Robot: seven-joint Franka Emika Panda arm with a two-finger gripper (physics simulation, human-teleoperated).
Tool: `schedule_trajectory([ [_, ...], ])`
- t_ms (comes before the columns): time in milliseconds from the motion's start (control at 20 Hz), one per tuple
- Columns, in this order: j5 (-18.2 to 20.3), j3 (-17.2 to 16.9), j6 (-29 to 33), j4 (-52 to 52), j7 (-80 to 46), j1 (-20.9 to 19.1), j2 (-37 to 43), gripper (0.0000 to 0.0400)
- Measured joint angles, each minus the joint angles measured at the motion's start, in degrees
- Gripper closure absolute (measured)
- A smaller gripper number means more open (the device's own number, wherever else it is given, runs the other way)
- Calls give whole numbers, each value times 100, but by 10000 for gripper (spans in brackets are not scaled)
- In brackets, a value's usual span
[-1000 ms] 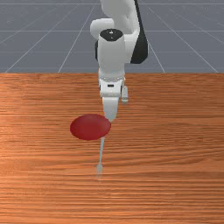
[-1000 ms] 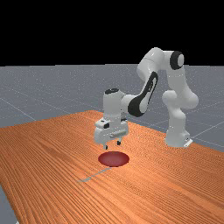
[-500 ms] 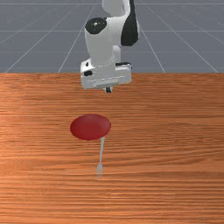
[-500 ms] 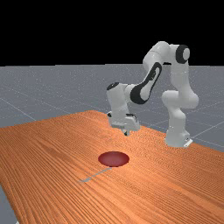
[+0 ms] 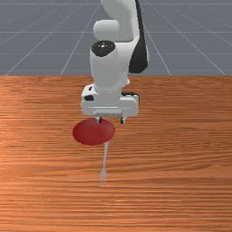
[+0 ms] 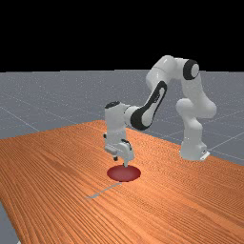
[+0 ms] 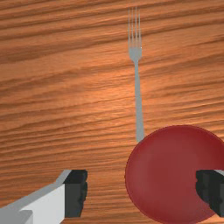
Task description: Put the fork on the plate
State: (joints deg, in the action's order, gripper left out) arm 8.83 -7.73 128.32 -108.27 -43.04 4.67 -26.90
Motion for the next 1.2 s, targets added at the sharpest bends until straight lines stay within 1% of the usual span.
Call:
schedule_trajectory([
  [100,-101,-26,39,711,-113,31,-749,12],
  [300,-278,-118,46,1848,-361,100,-2054,2],
  [400,-320,-171,24,2476,-495,100,-2547,1],
  [500,-332,-190,55,2765,-536,102,-2840,3],
  [650,-320,-188,24,2901,-492,151,-2920,71],
  [700,-305,-193,29,2895,-498,164,-2918,83],
  [800,-282,-208,36,2884,-499,177,-2914,86],
  [850,-283,-208,28,2887,-498,188,-2914,125],
  [900,-283,-208,30,2893,-509,205,-2918,145],
  [1000,-293,-217,81,2855,-519,236,-2902,168],
  [1050,-294,-223,86,2769,-517,234,-2856,206],
  [1100,-288,-234,76,2563,-502,226,-2731,272],
  [1150,-273,-242,54,2265,-484,217,-2545,307],
  [1200,-242,-229,31,1848,-440,213,-2235,314],
])
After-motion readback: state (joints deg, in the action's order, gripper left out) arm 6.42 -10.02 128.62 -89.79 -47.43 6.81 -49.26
